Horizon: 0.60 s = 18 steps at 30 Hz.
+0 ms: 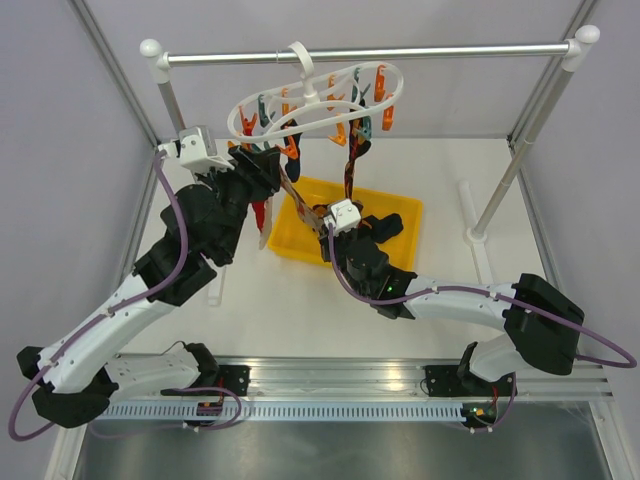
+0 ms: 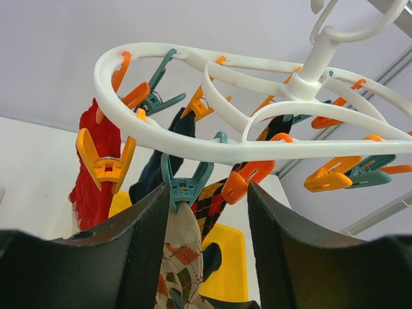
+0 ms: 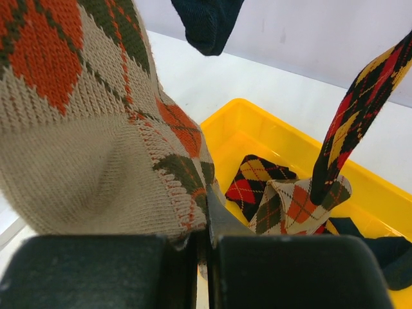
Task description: Remove the socks clipped to the hanger
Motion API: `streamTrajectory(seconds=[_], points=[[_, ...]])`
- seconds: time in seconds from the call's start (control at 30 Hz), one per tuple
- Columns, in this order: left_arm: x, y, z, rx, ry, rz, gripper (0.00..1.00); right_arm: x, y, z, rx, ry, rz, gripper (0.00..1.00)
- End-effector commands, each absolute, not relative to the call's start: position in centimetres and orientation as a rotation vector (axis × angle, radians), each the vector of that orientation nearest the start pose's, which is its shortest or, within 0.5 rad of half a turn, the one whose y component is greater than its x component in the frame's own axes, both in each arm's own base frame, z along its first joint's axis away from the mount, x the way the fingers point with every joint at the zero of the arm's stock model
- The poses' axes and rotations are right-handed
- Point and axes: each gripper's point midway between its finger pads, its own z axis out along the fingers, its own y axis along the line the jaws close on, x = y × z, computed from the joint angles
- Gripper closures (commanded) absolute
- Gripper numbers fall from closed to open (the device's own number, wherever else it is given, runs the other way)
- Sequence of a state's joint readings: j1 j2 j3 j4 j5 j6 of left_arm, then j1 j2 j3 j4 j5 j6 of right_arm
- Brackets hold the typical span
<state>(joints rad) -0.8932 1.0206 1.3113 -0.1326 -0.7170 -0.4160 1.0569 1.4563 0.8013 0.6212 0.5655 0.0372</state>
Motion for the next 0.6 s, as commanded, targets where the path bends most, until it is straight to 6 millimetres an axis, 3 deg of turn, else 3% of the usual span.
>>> streamTrajectory(seconds=[0.0, 0.57], points=[[28.2, -17.6, 47.7, -0.267, 1.423, -0.518, 0.44, 29.9, 34.0, 25.4, -0.329, 1.519, 0.423, 0.99], [29.7, -17.6, 48.4, -0.272, 1.398, -0.436, 0.49, 29.8, 34.1, 25.3, -0.336, 1.525, 0.428, 0.99]])
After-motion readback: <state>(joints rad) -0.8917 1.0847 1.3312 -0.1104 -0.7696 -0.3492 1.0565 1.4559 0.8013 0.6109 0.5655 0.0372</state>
